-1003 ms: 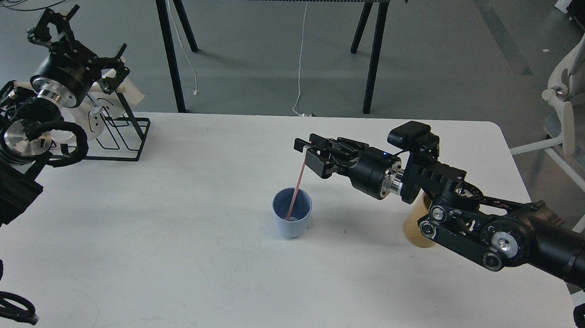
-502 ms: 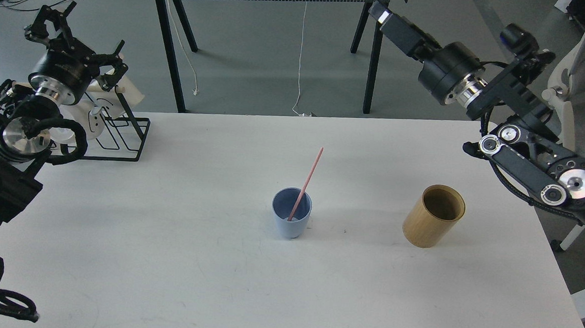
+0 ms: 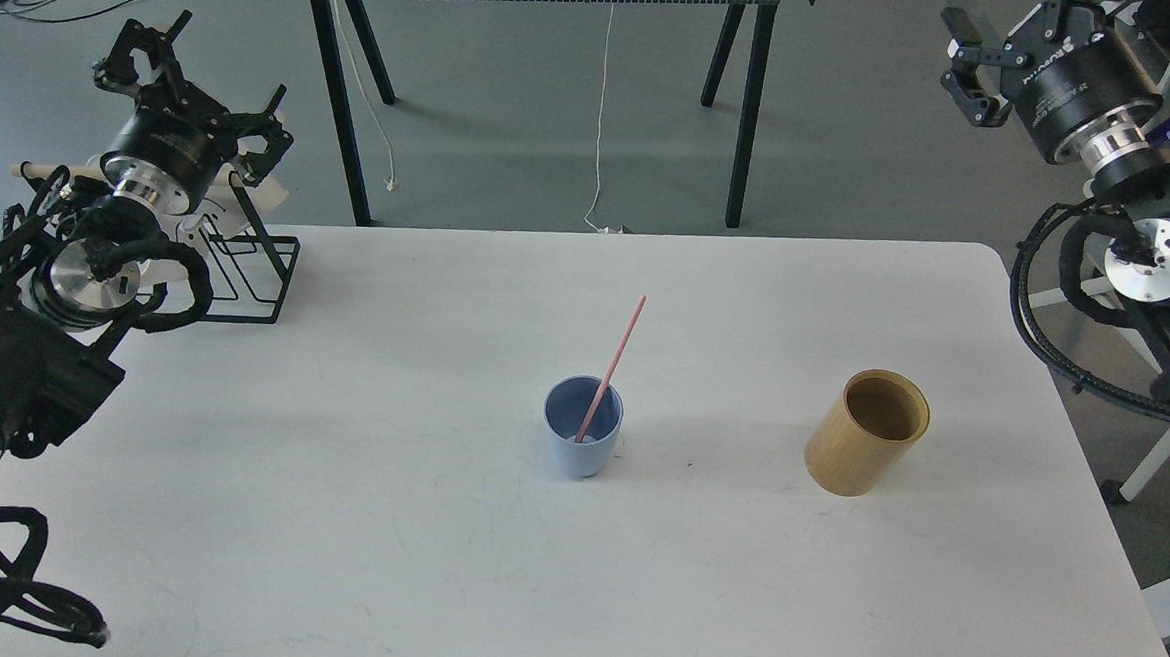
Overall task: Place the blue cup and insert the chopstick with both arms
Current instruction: 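Release the red stick and retract the right arm upward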
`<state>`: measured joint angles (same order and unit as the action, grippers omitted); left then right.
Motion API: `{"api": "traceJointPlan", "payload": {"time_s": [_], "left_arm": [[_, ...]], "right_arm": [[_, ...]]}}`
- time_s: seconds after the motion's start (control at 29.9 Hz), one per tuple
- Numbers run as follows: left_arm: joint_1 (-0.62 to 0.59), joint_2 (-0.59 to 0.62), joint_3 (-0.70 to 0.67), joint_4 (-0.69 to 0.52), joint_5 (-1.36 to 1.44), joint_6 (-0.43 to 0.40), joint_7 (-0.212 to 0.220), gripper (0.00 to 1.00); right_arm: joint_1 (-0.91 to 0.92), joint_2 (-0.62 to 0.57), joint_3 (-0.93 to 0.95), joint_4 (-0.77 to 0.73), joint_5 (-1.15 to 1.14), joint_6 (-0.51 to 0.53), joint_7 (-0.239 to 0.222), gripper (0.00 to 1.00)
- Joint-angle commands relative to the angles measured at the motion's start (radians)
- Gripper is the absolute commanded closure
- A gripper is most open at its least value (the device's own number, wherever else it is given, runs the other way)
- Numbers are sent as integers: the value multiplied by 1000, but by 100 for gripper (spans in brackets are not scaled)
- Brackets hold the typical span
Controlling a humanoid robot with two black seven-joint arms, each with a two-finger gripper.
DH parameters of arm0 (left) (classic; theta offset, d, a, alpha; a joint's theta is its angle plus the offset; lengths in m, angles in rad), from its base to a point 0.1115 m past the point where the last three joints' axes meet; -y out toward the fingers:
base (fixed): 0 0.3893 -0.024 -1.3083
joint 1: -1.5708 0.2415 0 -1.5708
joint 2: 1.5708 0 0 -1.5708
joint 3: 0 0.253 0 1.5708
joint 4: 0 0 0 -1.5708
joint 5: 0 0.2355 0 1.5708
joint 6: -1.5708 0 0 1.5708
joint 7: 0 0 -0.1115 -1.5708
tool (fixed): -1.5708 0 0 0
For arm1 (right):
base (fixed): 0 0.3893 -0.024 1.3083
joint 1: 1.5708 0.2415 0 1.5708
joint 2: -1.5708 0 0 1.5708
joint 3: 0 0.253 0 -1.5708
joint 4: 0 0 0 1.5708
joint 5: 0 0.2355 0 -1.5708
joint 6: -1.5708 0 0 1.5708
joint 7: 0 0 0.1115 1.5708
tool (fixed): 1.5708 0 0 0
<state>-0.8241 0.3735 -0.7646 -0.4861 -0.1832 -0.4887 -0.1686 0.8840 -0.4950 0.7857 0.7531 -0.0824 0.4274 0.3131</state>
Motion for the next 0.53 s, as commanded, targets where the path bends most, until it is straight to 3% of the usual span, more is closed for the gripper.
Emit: {"api": "traceJointPlan", "payload": {"time_s": [0.0,0.2,0.37,0.5], "left_arm": [[-7,-5,-4,3,-1,0,-12,0],[-33,-34,-5,46,-1,0,-26,0],[-38,-45,-7,54,-1,0,-34,0],[-38,-45,-9,54,-2,0,-68,0]], "right_arm": [[-13,44,4,-89,94,61,1,0],[-33,160,33,-248,187,61,-9,0],[-43,177,30,-265,188,61,-12,0],[-53,177,35,-265,188,61,-11,0]]}}
